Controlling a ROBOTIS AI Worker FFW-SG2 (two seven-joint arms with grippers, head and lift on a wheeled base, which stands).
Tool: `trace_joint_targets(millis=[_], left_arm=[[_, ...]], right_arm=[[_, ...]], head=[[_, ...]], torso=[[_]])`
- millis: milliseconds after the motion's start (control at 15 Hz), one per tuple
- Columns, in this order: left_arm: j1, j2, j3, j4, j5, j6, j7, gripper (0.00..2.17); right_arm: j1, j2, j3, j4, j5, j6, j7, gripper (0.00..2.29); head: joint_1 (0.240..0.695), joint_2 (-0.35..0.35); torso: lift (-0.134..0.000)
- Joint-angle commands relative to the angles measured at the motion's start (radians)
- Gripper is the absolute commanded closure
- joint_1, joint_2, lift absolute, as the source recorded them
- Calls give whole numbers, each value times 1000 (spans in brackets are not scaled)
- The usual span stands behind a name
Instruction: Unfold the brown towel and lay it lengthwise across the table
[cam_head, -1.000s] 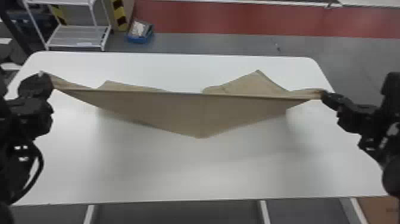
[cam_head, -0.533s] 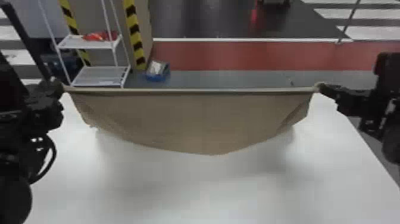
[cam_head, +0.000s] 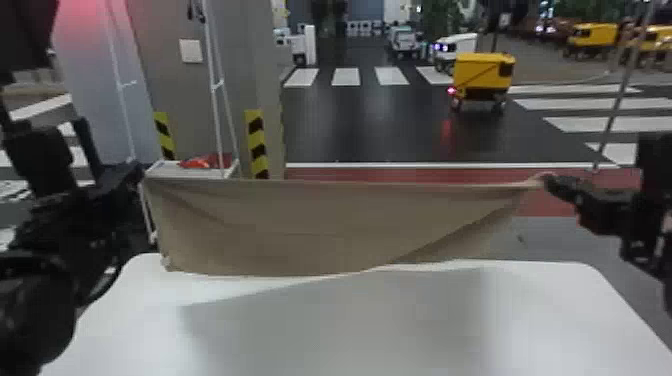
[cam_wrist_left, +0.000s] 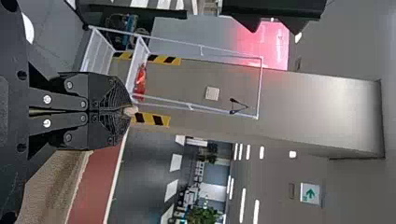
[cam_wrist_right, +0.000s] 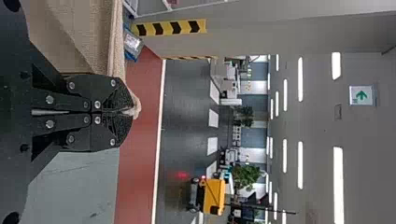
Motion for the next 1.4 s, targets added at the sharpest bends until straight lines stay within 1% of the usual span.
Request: trace_joint_targets(millis=[0,67,133,200,267,333,400,467,533,600,733,867,933,1067,1200,1267,1333], left_arm=[[149,-11,9,-108,37,52,-1,1747],[226,-27,-5,-140,30,55,1,1747],[292,-37,-19,-168,24,49,1,1747],[352,-53,-35,-192,10,46,1,1747],[391,-68,-52,-206,-17,46,7,1747],[436,-79,-65,-228,-54,49,-1,1744],[490,-79,-72,-249,-95,31,-6,1744],[540,-80,-61,-280,-105,25,-6,1744],[583,-84,-38,-318,-94,28,-7,1744],[632,-87,-19,-369,-85,40,-10,1744],[697,-123,17,-479,-75,147,-13,1744],[692,-126,23,-495,-79,157,-19,1744],[664,-126,21,-478,-75,157,-24,1744],[586,-126,12,-407,-83,157,-24,1744],[483,-120,-9,-297,-103,160,-22,1744],[442,-117,-20,-249,-115,160,-21,1744],[393,-117,-29,-188,-138,160,-22,1744]], right_arm=[[178,-37,-41,-140,-33,19,35,1565],[258,-43,-61,-188,-33,19,59,1565],[322,-48,-73,-218,-35,19,85,1565],[391,-48,-97,-261,-39,13,112,1565],[445,-45,-111,-289,-41,-9,122,1565],[493,-42,-120,-315,-41,-15,139,1565],[529,-39,-143,-347,-41,-9,173,1565],[559,-35,-179,-387,-41,28,205,1565],[583,-31,-209,-424,-46,52,240,1565],[606,-22,-255,-461,-46,68,288,1565],[620,-17,-315,-488,-46,86,349,1565],[609,-19,-311,-485,-35,105,355,1565],[591,-20,-288,-467,-18,117,355,1565],[522,-17,-232,-389,14,126,349,1565],[417,-17,-180,-277,65,138,331,1555],[376,-17,-163,-228,79,135,323,1555],[322,-19,-153,-162,99,135,320,1551]], head=[[388,64],[410,56],[473,38],[507,28],[550,16],[584,6],[621,-7],[681,-24],[695,-25],[695,-28],[695,-31],[695,-50],[695,-58],[695,-56],[695,-40],[695,-31],[695,-25]], torso=[[-121],[-121],[-121],[-121],[-121],[-121],[-121],[-121],[-121],[-121],[-121],[-121],[-121],[-121],[-121],[-121],[-121]])
